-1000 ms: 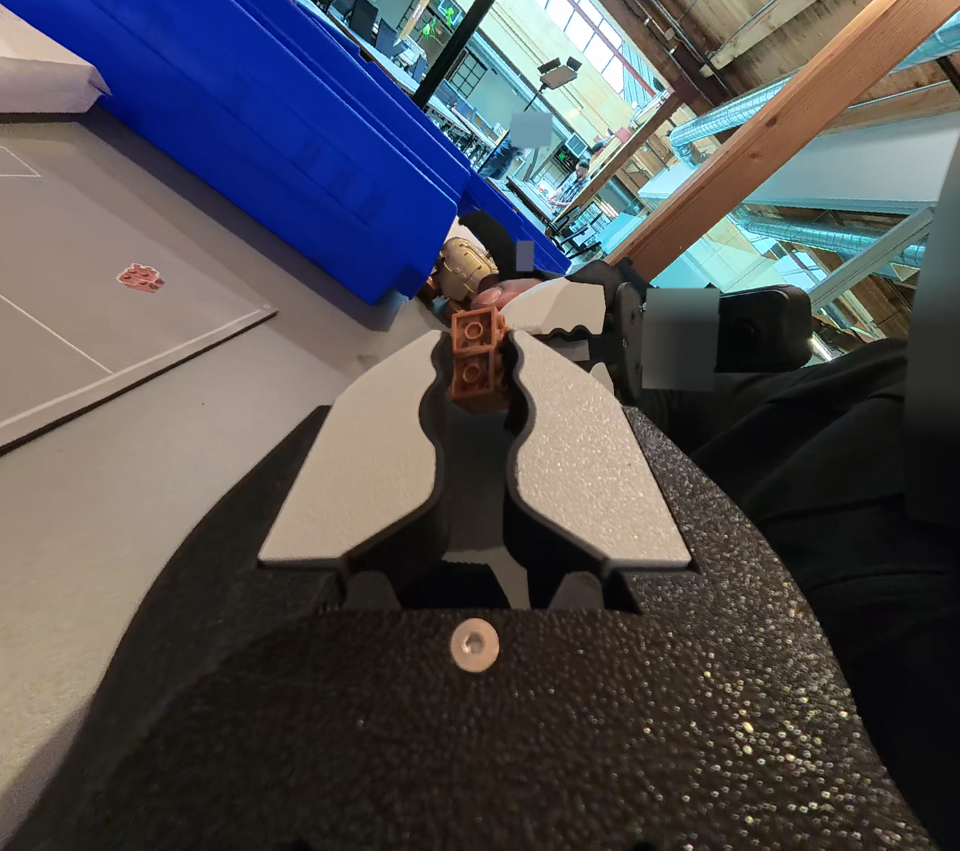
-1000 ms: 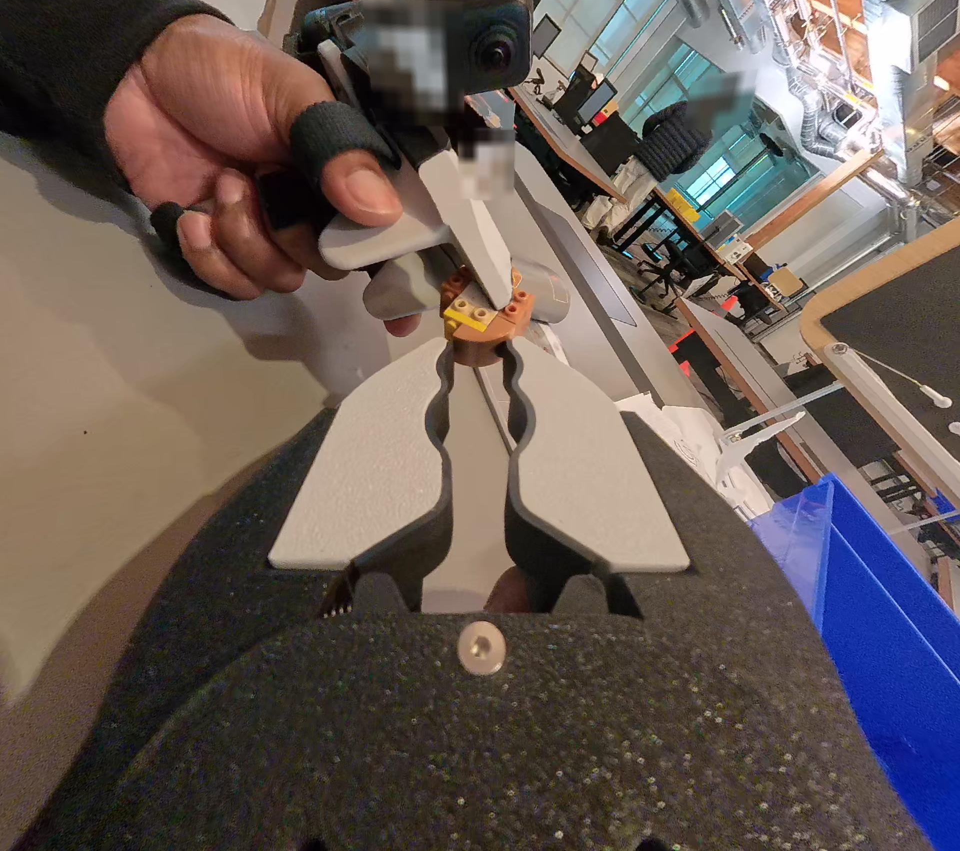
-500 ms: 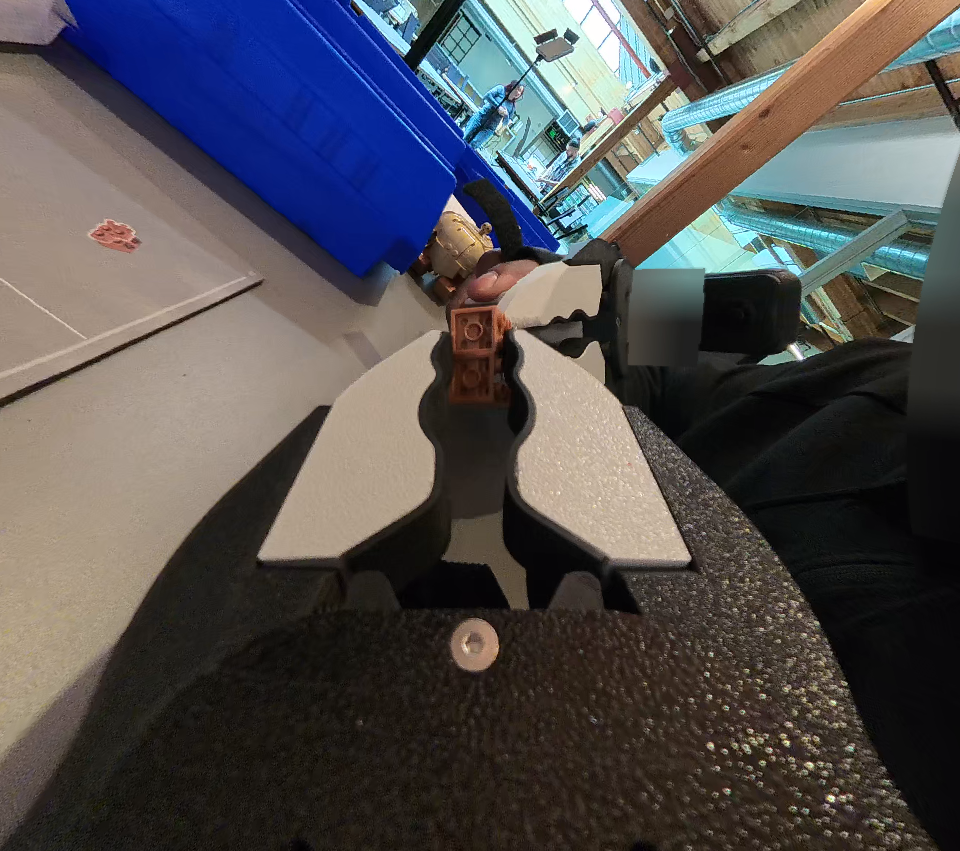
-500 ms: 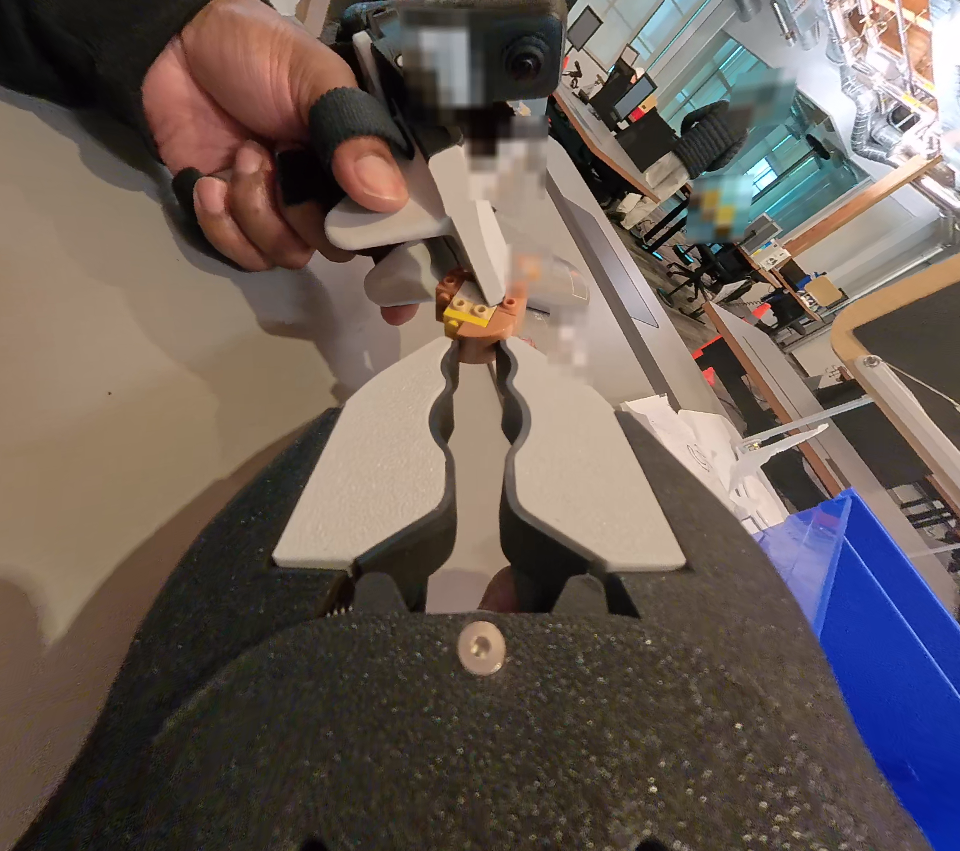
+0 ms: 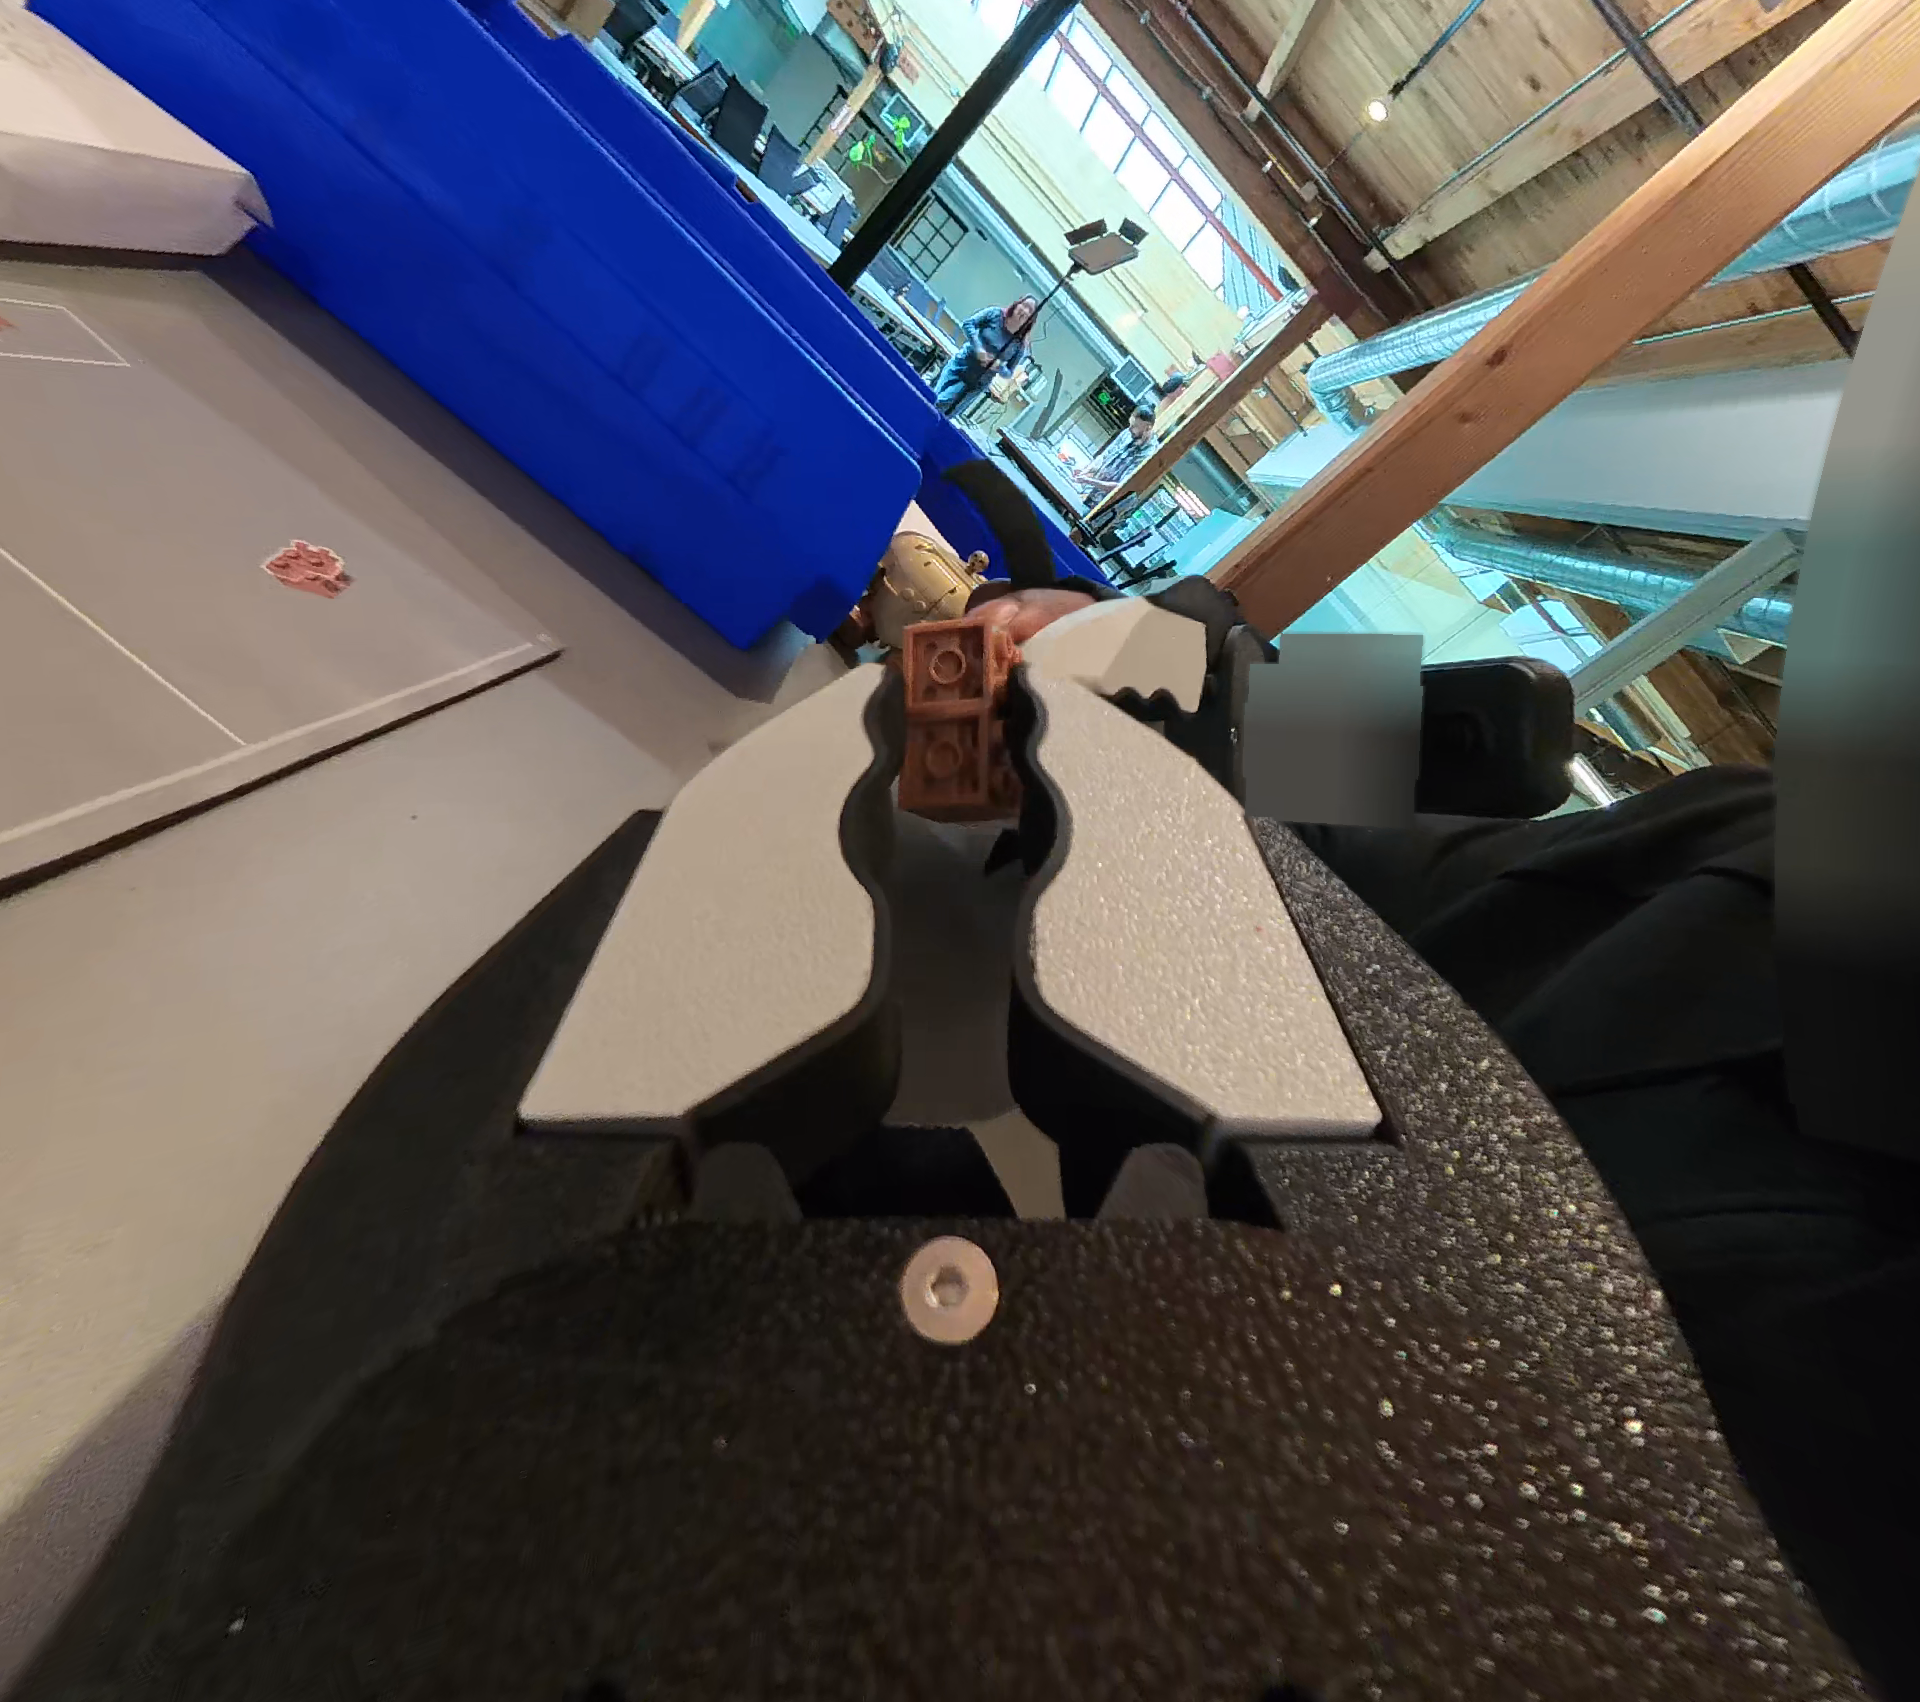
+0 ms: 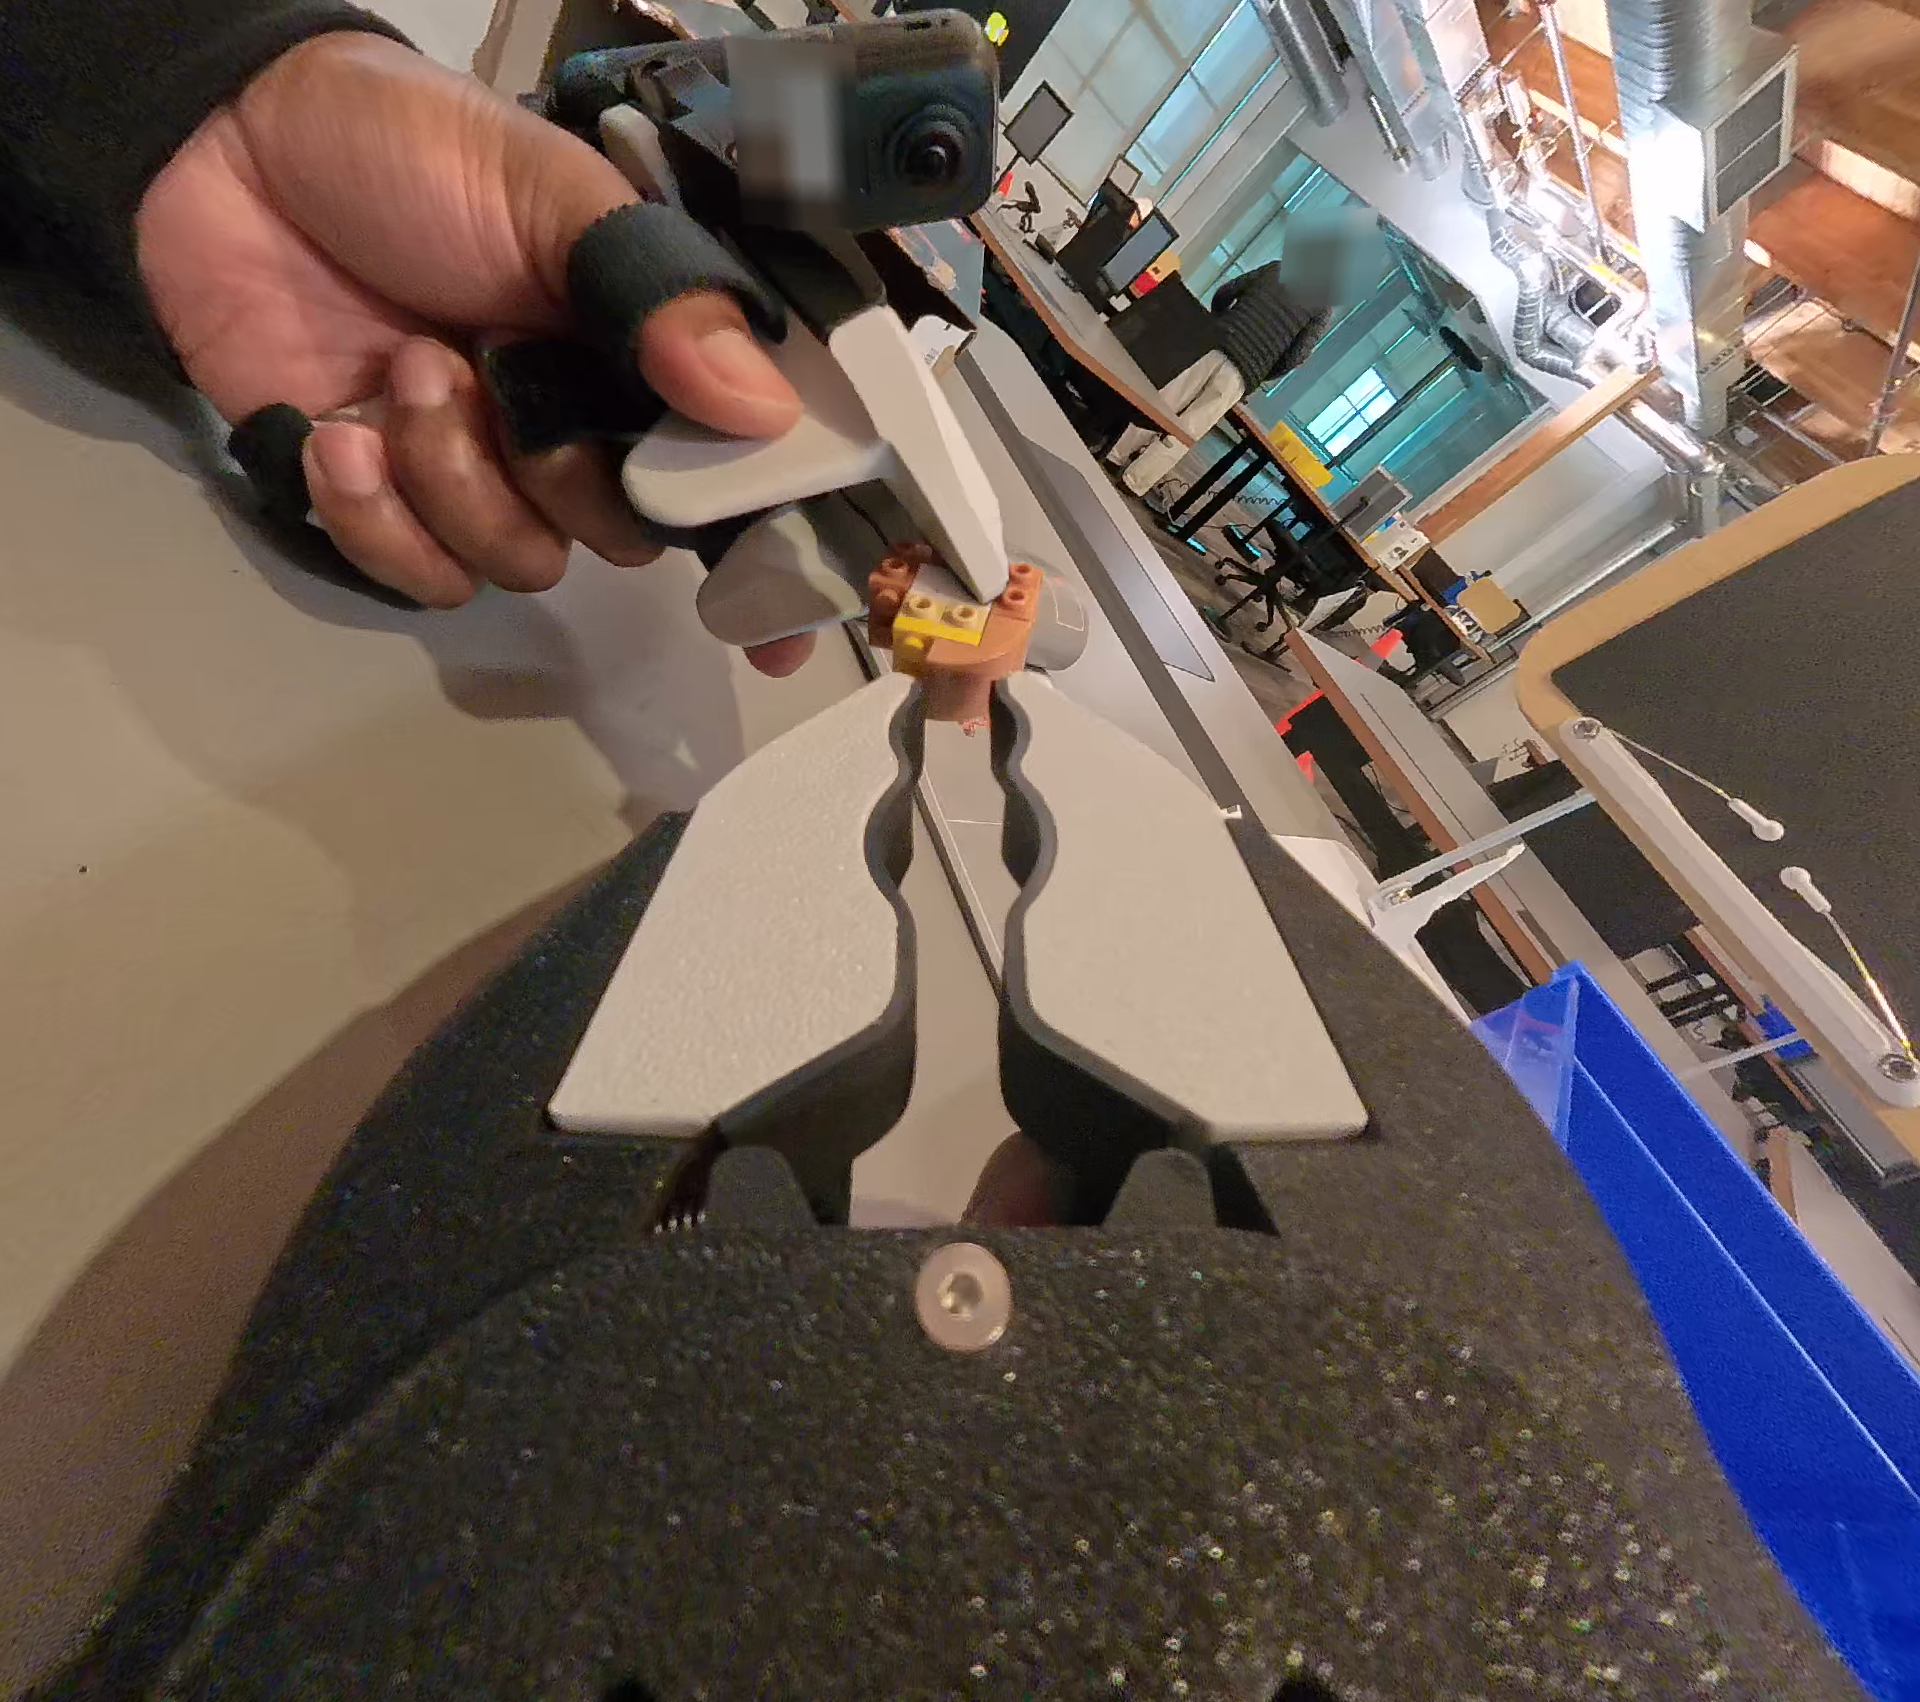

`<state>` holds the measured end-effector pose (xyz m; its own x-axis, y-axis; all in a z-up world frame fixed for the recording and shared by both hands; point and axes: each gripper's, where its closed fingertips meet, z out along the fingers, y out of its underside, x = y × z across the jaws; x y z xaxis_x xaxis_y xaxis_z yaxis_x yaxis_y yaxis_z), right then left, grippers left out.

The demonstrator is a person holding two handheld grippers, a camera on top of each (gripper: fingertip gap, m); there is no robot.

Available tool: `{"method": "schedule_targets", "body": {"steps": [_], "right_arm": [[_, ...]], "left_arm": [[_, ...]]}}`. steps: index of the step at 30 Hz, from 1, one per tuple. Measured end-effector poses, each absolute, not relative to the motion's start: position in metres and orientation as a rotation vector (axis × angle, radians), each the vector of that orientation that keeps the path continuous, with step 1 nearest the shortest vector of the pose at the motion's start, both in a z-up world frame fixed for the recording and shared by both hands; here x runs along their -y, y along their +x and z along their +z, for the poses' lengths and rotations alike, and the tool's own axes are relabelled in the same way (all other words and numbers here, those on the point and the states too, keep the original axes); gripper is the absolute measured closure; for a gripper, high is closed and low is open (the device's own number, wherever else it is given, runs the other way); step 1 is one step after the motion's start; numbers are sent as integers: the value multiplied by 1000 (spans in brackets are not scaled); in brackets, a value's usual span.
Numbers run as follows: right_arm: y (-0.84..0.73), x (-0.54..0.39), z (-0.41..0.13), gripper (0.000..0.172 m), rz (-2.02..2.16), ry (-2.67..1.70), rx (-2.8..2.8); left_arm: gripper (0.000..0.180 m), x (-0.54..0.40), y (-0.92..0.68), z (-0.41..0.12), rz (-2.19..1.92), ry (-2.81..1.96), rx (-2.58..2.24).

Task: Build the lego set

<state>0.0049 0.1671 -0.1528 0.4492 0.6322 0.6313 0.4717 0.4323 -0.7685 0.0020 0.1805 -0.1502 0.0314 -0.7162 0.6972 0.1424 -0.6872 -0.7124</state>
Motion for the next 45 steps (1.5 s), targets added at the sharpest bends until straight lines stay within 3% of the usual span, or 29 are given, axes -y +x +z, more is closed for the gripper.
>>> {"method": "schedule_targets", "body": {"steps": [22,36,45], "right_arm": [[5,-161,-153,161,249,-1222,1194],[5,-149,-132,154,1094,-1435,920],[3,-141,-123,157,1180,-1398,898]], "left_arm": [[161,-171,6,-149,-1714,-1659,-695],[162,-156,0,-120,-1263,-1216,-972],[162,-148,0,-115,-1255,-1095,-978]]}}
